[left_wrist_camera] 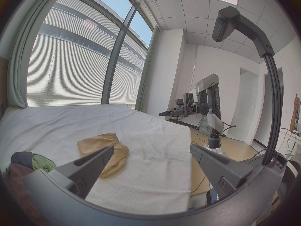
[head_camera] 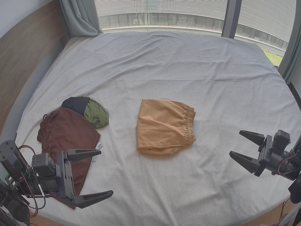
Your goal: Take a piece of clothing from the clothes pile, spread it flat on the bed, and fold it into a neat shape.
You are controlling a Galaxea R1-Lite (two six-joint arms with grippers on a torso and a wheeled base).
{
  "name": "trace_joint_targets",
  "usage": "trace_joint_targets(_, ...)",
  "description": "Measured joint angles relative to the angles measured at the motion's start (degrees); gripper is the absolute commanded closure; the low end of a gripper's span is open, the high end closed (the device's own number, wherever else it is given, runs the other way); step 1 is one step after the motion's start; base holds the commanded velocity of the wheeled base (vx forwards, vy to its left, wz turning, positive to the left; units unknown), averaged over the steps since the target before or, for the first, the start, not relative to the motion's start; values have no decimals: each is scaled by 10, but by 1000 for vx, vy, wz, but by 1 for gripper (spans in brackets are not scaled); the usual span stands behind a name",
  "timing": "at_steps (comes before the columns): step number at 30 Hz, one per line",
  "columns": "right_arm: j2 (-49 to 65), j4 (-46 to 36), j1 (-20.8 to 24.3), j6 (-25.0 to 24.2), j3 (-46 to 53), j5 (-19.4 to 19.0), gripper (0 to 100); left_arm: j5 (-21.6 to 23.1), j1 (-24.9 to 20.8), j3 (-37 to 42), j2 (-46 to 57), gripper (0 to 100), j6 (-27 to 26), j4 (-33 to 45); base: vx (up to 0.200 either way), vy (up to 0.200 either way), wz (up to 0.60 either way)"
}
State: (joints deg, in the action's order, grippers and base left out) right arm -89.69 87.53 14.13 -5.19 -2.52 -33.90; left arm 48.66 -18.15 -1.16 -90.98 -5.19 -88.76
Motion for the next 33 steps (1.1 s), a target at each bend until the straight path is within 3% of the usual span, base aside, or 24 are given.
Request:
trace_joint_targets(9,98,-20,-8,0,15,1,0,-1,11,1,43,0,3,2,0,0,0)
trace_joint_targets(20,197,-110,-22,11,15,0,0,-4,20,2,103,0,2,36,0,0,0)
trace_joint_targets(26,233,-125,-23,11,15,1,0,-4,22,1,137,0,0,88,0,0,0)
trace_joint_targets(33,289,-184,-28,10,15,1,0,-9,21,2,206,0,-5,213,0,0,0)
